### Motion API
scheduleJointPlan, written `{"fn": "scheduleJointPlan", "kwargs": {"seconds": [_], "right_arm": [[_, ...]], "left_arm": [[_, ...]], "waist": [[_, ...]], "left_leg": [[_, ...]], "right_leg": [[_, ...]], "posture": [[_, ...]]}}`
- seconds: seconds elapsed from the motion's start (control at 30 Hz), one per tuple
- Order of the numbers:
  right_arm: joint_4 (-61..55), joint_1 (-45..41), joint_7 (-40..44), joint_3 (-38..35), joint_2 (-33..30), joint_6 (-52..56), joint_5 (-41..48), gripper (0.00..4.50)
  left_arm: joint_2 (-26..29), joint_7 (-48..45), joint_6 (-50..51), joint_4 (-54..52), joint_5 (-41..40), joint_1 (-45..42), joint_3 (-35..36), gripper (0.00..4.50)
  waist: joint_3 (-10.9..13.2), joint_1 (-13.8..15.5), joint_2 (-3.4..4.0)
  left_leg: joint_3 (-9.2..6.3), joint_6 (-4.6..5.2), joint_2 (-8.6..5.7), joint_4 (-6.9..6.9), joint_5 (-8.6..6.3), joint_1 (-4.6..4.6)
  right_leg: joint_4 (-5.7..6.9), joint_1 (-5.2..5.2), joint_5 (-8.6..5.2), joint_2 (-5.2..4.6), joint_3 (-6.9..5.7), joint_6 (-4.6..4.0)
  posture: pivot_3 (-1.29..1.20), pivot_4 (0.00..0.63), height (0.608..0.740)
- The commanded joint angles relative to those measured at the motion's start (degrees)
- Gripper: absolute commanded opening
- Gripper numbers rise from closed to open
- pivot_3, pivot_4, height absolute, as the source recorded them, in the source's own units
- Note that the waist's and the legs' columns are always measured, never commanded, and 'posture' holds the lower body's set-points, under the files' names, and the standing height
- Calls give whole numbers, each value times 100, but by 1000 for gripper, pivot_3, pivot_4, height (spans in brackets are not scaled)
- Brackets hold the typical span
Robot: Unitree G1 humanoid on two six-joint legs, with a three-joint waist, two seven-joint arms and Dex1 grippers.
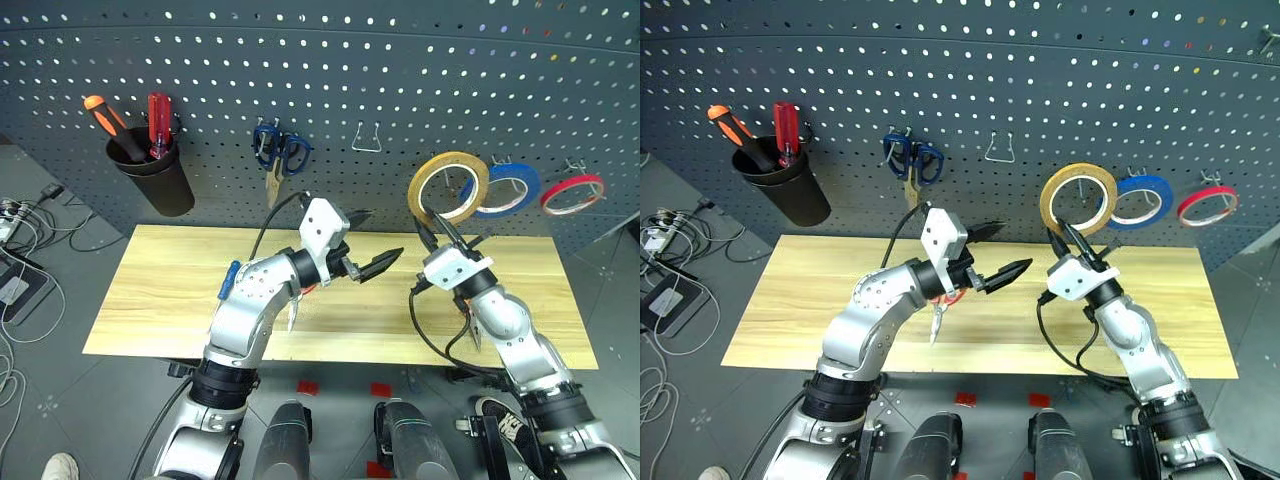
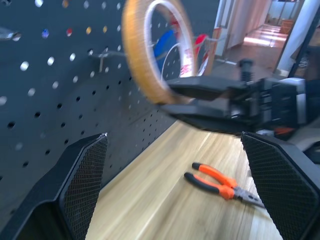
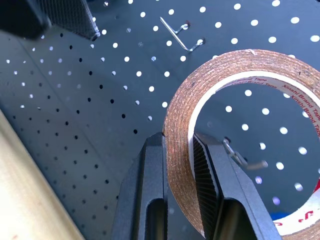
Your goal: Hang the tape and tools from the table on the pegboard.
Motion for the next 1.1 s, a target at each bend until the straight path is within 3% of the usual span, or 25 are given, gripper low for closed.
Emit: {"fn": "scheduleJointPlan", "kwargs": {"seconds": [0.03, 0.17, 0.5, 0.57, 0.77, 1.1], "right_arm": [[101, -157, 159, -78, 99, -15, 273, 441], [127, -96, 566, -9, 236, 266, 516, 441], [-717, 821, 761, -174, 491, 1081, 731, 3802], [-992, 1150, 922, -247, 532, 1689, 923, 4491], [-1657, 1574, 1044, -678, 737, 3882, 1285, 4491], [-1698, 526, 719, -1484, 984, 6914, 1719, 4491]], "left_arm": [[-33, -24, -145, -6, -74, -143, -62, 4500], [1, -65, -173, 22, -94, -170, -89, 4500], [93, -173, -138, -10, -149, -96, -142, 4500], [197, -303, -306, 83, -38, -11, -258, 4500], [606, -719, -933, 431, 248, 336, -580, 4500], [853, -1487, -1991, 1398, 579, 222, -976, 4500]], "waist": [[-3, -5, 1], [-10, -12, 2], [-18, -8, 2], [-18, -10, 2], [-17, -30, 4], [84, -55, 37]], "left_leg": [[2, 0, 2, 0, 0, 2], [7, 1, 3, 0, -1, 6], [8, 5, 3, 5, -3, 14], [9, 5, 4, 5, -3, 16], [10, 16, 4, 5, -9, 23], [8, 69, 2, 16, -39, 28]], "right_leg": [[1, 0, 0, 1, 1, 0], [6, 2, 0, 2, 4, 0], [16, 7, 0, 1, 7, 0], [16, 9, 0, 2, 8, 0], [16, 15, -1, 2, 12, -1], [19, 20, -2, 9, 18, -3]], "posture": [[38, 171, 740], [33, 176, 740], [17, 196, 740], [9, 212, 740], [-14, 252, 740], [-40, 362, 740]]}}
